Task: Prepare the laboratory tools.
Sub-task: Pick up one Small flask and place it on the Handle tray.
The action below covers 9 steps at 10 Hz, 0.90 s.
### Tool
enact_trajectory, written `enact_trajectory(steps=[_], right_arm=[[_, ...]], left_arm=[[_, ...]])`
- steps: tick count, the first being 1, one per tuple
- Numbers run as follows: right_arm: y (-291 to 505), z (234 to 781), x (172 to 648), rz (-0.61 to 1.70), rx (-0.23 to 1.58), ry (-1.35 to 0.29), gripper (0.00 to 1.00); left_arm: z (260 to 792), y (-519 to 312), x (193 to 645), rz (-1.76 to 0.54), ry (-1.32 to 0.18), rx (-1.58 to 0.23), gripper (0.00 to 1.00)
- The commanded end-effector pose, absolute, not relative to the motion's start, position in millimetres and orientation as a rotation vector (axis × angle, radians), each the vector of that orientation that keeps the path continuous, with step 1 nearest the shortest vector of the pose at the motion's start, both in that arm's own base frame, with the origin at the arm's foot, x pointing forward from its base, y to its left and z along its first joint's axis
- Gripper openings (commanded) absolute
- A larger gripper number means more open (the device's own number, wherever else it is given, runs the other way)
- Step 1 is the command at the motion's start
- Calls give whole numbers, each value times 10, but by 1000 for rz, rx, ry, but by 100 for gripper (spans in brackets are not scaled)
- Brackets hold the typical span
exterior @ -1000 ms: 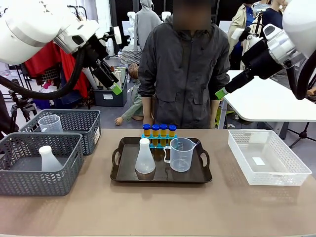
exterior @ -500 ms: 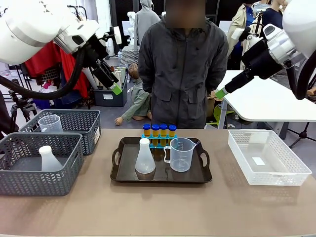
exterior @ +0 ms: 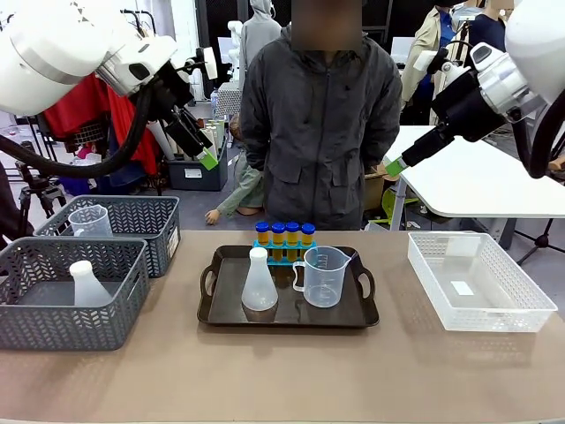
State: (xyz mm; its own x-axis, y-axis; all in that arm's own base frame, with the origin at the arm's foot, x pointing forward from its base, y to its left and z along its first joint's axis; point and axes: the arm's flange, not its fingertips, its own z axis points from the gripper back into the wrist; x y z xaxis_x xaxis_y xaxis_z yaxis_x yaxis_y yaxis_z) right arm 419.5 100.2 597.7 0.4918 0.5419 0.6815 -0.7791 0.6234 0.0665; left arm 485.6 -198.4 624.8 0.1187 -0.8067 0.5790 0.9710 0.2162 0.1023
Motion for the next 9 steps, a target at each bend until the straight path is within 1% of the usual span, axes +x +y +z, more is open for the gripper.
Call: enact_trajectory(steps=[1,9], right_arm=[[990,5978,4202,835,396,-677,100],[990,5978,4202,835,396,-677,100]], left_arm=[[6254,-1960,4865,-1334,-598,-341,100],[6254,-1960,4865,-1334,-598,-341,100]])
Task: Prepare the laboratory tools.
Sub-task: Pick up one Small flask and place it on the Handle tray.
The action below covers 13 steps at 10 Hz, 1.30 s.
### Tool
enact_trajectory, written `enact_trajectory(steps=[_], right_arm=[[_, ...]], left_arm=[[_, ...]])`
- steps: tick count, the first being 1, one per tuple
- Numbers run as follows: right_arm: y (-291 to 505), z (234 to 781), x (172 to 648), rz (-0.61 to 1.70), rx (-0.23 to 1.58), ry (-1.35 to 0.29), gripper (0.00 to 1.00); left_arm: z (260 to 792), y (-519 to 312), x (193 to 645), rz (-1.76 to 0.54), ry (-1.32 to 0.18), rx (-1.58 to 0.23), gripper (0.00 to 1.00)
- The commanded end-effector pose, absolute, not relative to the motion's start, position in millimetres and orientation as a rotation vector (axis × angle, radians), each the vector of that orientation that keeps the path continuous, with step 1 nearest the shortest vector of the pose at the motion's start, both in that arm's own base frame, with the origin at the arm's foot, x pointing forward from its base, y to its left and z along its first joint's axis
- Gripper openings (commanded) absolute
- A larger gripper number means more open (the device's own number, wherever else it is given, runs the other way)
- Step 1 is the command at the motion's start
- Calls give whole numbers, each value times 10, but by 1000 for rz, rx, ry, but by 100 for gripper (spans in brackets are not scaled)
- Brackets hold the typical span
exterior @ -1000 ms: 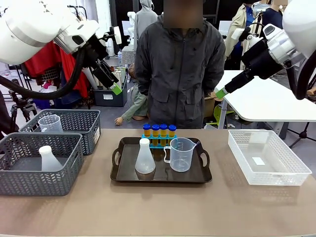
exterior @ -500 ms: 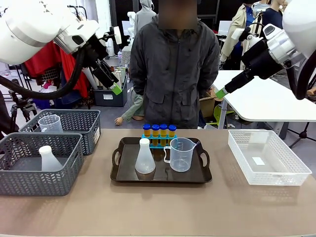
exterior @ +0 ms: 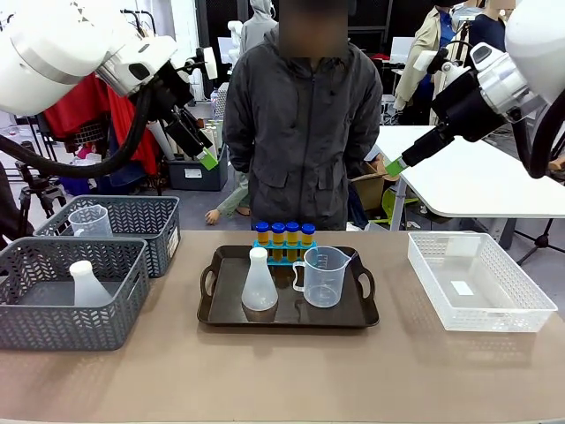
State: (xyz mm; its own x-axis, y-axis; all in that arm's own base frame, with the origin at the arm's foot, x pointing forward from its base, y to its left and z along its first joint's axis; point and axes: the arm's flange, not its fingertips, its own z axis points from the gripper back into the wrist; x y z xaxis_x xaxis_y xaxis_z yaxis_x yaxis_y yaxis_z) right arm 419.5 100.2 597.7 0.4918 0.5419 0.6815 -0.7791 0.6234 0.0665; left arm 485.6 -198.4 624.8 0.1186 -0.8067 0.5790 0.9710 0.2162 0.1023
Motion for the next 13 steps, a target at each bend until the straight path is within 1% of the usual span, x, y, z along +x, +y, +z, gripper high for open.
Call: enact_trajectory(steps=[1,13], right_arm=[[990,5978,4202,835,396,-677,100],[990,5978,4202,835,396,-677,100]], left_arm=[[6254,-1960,4865,-1334,-598,-341,100],[6254,-1960,4865,-1334,-598,-341,100]])
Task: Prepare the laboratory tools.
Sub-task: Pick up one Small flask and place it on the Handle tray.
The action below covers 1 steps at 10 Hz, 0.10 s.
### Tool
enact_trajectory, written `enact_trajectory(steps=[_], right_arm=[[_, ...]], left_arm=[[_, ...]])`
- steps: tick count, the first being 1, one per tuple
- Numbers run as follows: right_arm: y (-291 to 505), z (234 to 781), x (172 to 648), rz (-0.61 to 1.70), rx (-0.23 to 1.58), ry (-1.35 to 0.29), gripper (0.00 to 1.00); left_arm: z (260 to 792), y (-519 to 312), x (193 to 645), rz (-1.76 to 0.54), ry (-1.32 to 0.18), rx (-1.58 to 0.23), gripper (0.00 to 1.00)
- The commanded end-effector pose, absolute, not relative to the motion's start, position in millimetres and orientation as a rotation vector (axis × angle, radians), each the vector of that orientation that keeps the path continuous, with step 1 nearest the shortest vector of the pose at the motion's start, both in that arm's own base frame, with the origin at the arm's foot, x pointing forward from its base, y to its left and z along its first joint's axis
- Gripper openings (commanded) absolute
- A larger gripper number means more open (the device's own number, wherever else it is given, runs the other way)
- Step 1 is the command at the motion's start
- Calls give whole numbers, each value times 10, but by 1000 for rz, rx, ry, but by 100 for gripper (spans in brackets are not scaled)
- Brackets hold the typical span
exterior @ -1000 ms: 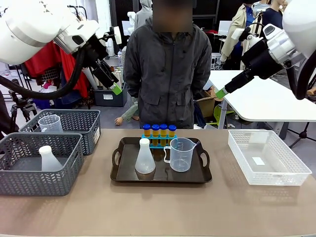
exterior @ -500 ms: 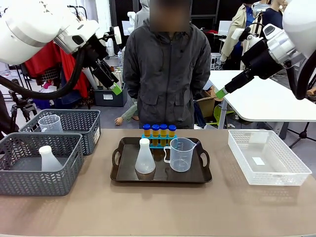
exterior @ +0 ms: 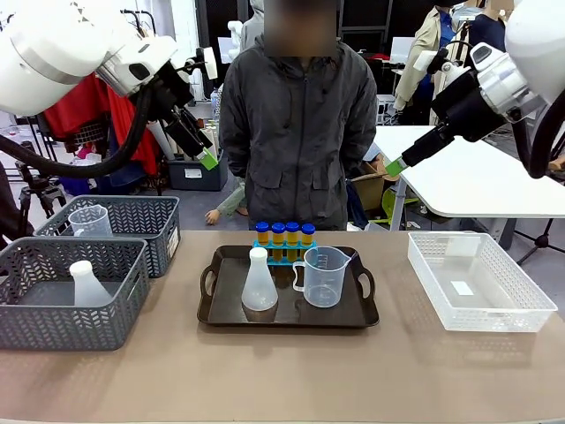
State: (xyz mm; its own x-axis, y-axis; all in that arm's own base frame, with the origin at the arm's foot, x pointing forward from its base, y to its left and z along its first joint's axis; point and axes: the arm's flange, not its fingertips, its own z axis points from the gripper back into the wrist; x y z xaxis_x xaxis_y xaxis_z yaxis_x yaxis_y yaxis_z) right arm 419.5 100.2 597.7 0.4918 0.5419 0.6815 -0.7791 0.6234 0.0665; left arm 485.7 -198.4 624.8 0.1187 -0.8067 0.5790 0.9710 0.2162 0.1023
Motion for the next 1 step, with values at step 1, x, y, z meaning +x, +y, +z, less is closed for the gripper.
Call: enact_trajectory(steps=[1], right_arm=[[990,5978,4202,835,396,-677,100]], left_arm=[[6254,-1960,4865,-1334,-598,-341,100]])
